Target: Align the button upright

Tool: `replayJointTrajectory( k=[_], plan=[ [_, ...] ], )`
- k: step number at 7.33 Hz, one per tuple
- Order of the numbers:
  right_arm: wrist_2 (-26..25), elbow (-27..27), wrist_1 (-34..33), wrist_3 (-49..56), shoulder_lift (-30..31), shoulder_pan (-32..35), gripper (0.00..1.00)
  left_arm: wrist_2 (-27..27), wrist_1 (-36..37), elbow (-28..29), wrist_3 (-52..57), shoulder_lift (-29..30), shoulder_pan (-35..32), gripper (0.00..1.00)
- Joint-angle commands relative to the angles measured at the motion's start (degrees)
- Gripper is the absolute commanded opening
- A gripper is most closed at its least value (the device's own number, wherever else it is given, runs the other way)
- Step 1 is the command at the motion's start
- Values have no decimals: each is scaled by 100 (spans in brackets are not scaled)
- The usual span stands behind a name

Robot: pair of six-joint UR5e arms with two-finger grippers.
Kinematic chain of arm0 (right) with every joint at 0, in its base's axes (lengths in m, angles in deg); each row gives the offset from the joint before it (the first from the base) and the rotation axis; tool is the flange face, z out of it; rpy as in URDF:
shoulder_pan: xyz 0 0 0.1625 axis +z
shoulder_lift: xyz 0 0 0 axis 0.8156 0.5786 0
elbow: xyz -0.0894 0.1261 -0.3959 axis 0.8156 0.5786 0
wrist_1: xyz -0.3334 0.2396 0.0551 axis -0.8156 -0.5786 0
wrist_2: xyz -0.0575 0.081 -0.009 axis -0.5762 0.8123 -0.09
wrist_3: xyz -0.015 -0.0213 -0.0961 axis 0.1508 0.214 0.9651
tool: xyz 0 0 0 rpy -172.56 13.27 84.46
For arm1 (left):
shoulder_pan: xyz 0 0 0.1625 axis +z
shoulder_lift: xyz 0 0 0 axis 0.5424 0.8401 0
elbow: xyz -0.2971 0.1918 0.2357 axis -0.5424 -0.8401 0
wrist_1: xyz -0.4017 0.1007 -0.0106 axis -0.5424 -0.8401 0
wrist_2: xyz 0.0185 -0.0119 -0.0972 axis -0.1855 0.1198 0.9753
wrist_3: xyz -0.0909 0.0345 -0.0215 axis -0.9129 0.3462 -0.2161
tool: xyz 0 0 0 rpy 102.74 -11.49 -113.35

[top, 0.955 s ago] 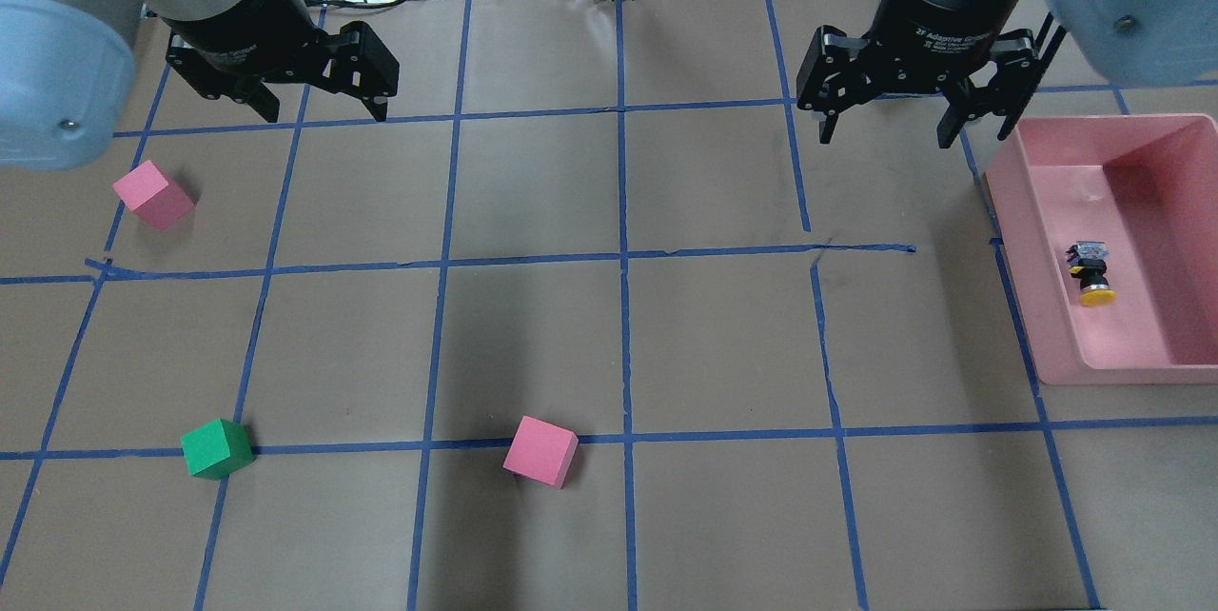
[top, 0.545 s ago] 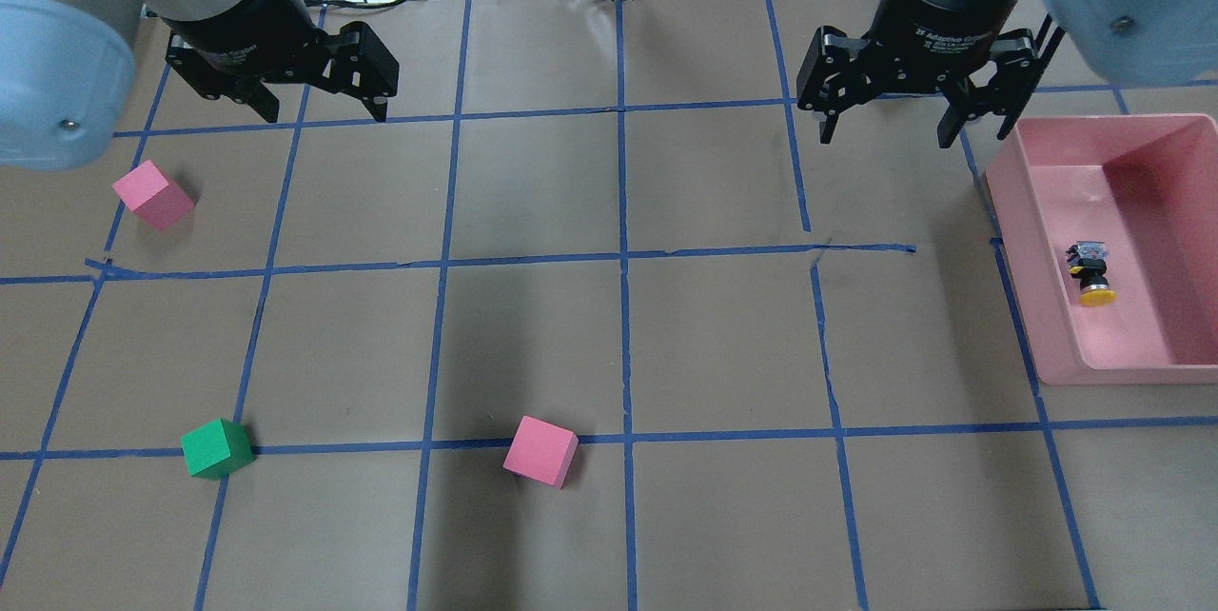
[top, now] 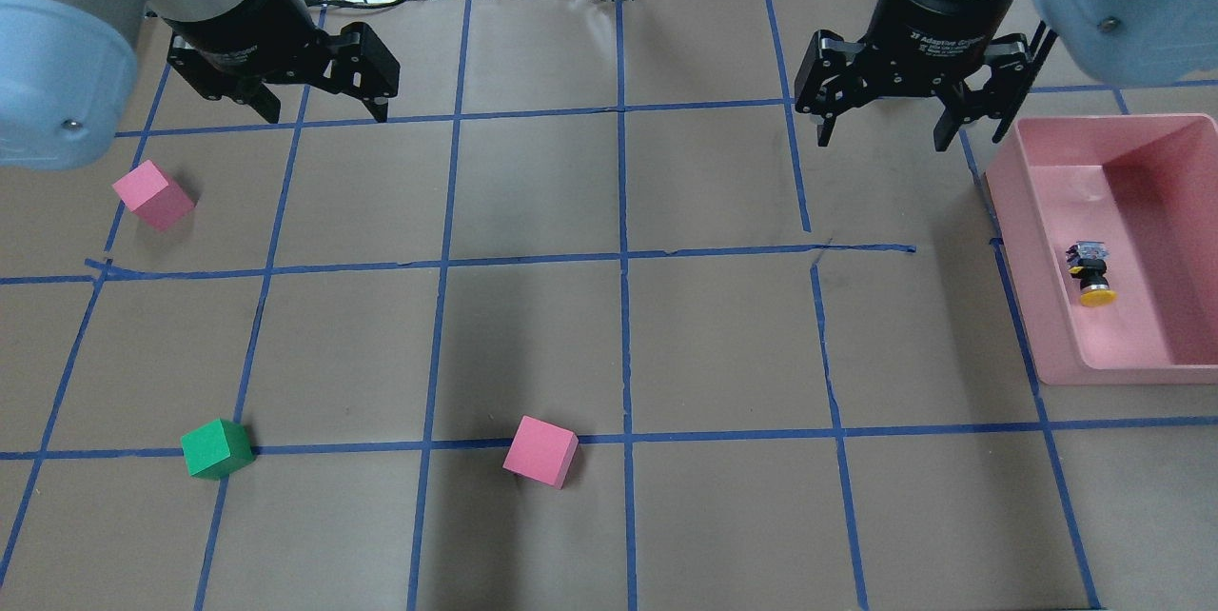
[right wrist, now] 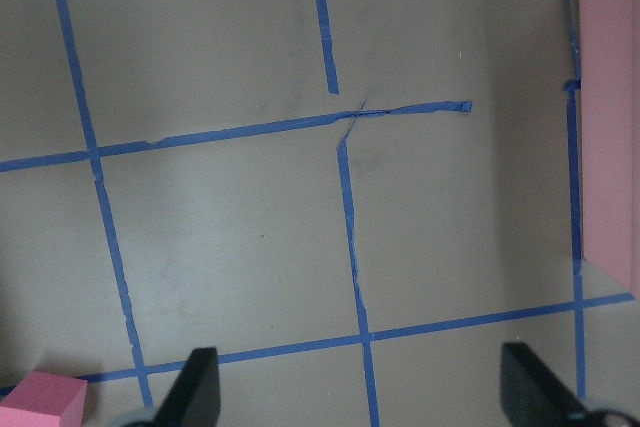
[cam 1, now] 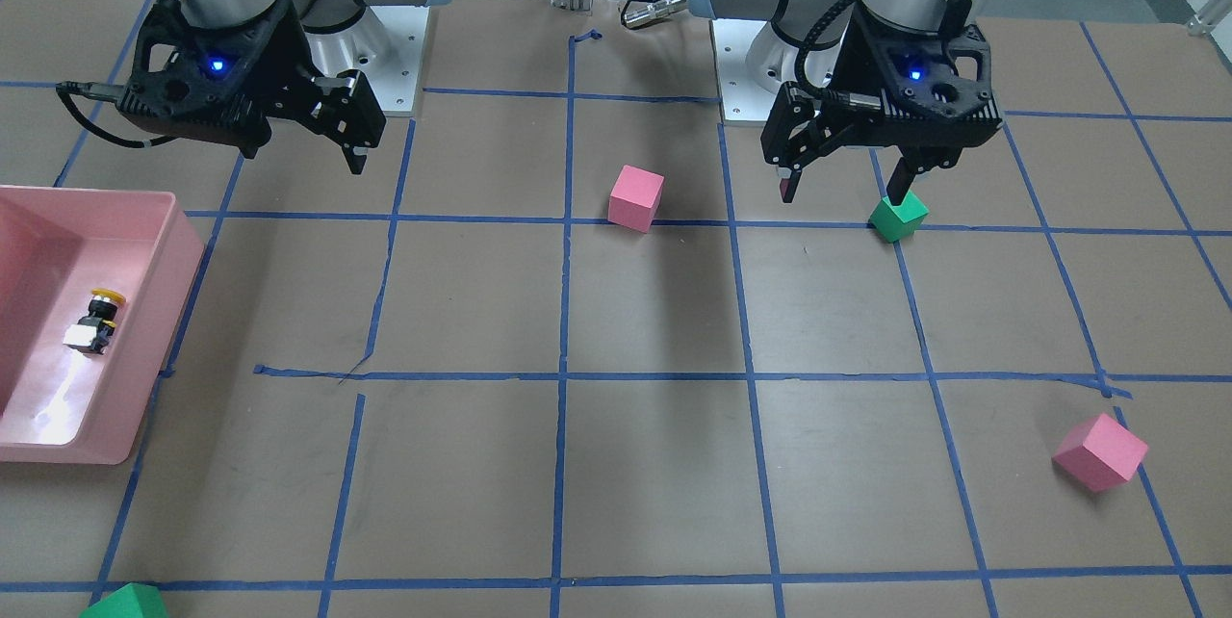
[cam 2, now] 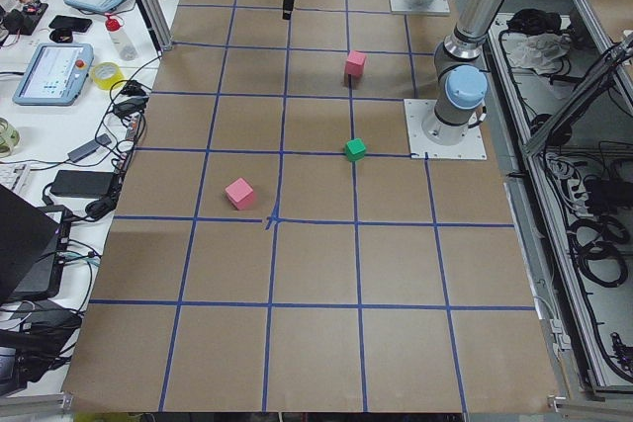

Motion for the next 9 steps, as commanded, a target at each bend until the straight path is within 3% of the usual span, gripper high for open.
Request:
replayJointTrajectory(
  k=[1,4,5,7,9],
  plan=[
    [-13,-2,-204,20,-67,-1,100,-9,4,-2,0,9,3,100],
    [-30,-2,-617,38,-93,-316,100,-53,4,-2,0,9,21,100],
    [-22,-11,-619,177,-110,-683,100,-71,4,-2,0,9,38,100],
    [-4,-11,-601,1455,-119,-1623,100,-141,-5,-2,0,9,38,100],
    [4,-500,-793,1892,-512,-2397,100,-115,-5,-2,0,9,38,100]
  ],
)
